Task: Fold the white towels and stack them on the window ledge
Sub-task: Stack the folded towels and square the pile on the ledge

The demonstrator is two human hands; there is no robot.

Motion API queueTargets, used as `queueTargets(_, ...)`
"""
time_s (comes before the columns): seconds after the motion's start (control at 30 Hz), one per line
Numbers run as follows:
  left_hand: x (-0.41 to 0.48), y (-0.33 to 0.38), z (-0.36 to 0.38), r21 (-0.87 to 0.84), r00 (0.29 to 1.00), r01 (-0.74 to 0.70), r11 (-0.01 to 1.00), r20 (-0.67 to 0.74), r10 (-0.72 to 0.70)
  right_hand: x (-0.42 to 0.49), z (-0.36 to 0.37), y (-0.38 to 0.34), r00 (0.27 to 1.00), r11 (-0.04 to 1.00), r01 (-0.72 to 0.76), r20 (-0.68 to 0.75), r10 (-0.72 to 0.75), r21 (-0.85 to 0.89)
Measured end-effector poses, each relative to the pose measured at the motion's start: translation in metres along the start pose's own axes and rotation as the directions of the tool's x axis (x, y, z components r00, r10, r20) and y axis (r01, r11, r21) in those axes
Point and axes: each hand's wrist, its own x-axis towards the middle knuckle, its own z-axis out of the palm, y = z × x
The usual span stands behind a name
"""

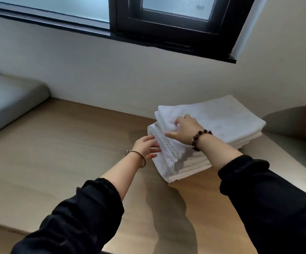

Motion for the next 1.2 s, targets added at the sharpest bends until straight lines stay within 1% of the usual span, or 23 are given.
queueTargets(0.1,0.006,-0.003,0.001,-0.043,0.999,0.025,0.999,-0.047,-0.027,0.006,0.004,-0.012,0.995,0.986,-0.067,0.059,0.077,-0.151)
queueTargets(0.13,0.007,-0.002,0.002,-0.047,0.997,0.040,0.998,-0.061,-0.043,0.008,0.007,-0.014,0.994,0.982,-0.082,0.064,0.094,-0.169)
queueTargets(0.2,0.012,-0.002,0.003,-0.046,0.995,0.057,0.997,-0.076,-0.060,0.009,0.011,-0.015,0.992,0.984,-0.101,0.062,0.111,-0.148)
queueTargets(0.3,0.017,-0.002,0.004,-0.063,0.994,0.067,0.996,-0.086,-0.073,0.009,0.009,-0.013,0.996,0.989,-0.068,0.047,0.075,-0.130)
queueTargets(0.47,0.021,-0.013,0.003,-0.189,0.988,0.116,0.975,-0.074,-0.132,0.006,0.006,-0.004,0.999,0.983,-0.005,-0.054,-0.005,-0.182)
queueTargets(0.53,0.023,-0.016,0.003,-0.219,0.990,0.103,0.970,-0.070,-0.121,0.006,0.008,-0.006,0.997,0.976,0.006,-0.080,-0.024,-0.217)
queueTargets(0.57,0.023,-0.016,0.003,-0.205,0.992,0.073,0.976,-0.089,-0.093,0.007,0.009,-0.006,0.996,0.974,0.013,-0.085,-0.033,-0.228)
queueTargets(0.6,0.024,-0.016,0.002,-0.148,0.991,0.022,0.989,-0.128,-0.041,0.007,0.008,-0.007,0.995,0.971,0.017,-0.087,-0.039,-0.238)
queueTargets(0.67,0.029,-0.014,0.001,0.029,0.976,-0.092,0.995,-0.195,0.096,0.008,0.006,-0.005,0.994,0.972,0.016,-0.104,-0.041,-0.234)
queueTargets(0.73,0.030,-0.010,0.003,0.140,0.963,-0.174,0.975,-0.183,0.198,0.009,0.003,-0.001,0.989,0.984,0.001,-0.143,-0.027,-0.179)
queueTargets(0.8,0.030,-0.005,0.004,0.184,0.945,-0.229,0.956,-0.193,0.263,0.009,0.000,0.001,0.989,0.992,-0.005,-0.146,-0.013,-0.124)
queueTargets(0.87,0.033,0.001,0.005,0.189,0.923,-0.280,0.941,-0.217,0.318,0.008,-0.001,0.003,0.991,0.994,-0.010,-0.131,-0.004,-0.106)
queueTargets(0.93,0.037,0.010,0.004,0.252,0.902,-0.332,0.909,-0.199,0.384,0.007,0.000,0.004,0.990,0.997,-0.021,-0.139,0.010,-0.075)
queueTargets(1.0,0.046,0.020,0.003,0.372,0.907,-0.325,0.869,-0.137,0.398,0.006,0.001,0.005,0.991,0.998,-0.044,-0.129,0.040,-0.033)
queueTargets(1.1,0.053,0.036,0.003,0.546,0.925,-0.295,0.784,-0.042,0.377,0.006,0.003,0.002,0.995,0.997,-0.075,-0.064,0.075,-0.008)
queueTargets(1.2,0.052,0.054,0.007,0.647,0.966,-0.228,0.728,0.054,0.254,0.007,0.005,-0.001,0.994,0.994,-0.109,-0.029,0.108,-0.014)
